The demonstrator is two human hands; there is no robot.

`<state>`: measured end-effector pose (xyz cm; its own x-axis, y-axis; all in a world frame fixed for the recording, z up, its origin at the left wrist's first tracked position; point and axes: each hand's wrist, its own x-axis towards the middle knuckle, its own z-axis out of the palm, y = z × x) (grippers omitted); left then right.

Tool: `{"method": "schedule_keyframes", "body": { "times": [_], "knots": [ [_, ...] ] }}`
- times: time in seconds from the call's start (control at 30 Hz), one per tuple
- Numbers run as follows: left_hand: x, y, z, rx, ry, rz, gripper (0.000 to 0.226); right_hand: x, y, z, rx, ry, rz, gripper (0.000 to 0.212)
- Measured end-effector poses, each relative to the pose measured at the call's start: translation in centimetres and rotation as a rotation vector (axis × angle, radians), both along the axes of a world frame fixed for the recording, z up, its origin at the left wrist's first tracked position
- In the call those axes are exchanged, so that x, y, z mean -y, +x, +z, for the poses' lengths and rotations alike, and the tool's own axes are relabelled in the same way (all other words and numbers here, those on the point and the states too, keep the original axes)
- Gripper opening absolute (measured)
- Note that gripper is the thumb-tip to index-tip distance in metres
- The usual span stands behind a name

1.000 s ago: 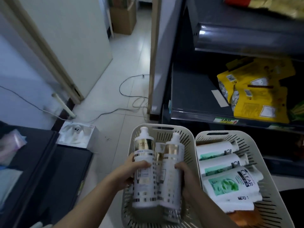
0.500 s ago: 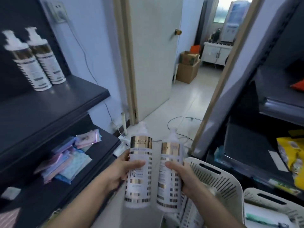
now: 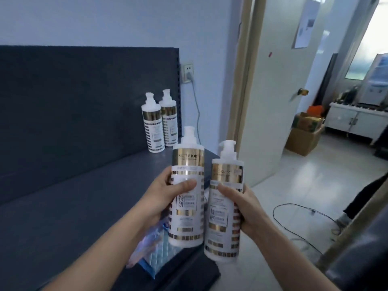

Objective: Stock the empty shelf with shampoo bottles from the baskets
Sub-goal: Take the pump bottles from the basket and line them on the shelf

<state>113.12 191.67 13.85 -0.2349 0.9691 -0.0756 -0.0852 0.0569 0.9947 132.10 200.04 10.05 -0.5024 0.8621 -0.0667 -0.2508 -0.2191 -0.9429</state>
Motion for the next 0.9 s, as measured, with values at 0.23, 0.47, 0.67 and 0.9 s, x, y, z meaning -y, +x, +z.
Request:
{"method": "schedule_keyframes", "body": {
  "times": [0.23,0.47,0.67,0.9],
  "knots": [
    [-1.6,-7.8,3.7,-0.130,0.072,0.133,0.068,-4.0,-7.9,4.2,0.047,0.226,0.062,0.072],
    [-4.5,-12.5,4.2,-0.220,0.070,0.318,0.060,-8.7,-13.8,5.5,0.083,0.339,0.126,0.066],
    [-8.7,-15.8,3.2,-0.243,0.067,0.479,0.066,-15.0,-17.3,5.2,0.171,0.417,0.237,0.039],
    [-13.9,-19.2,1.8,-0.222,0.068,0.674,0.070,-22.2,-20.7,4.9,0.229,0.445,0.289,0.049]
  ]
}}
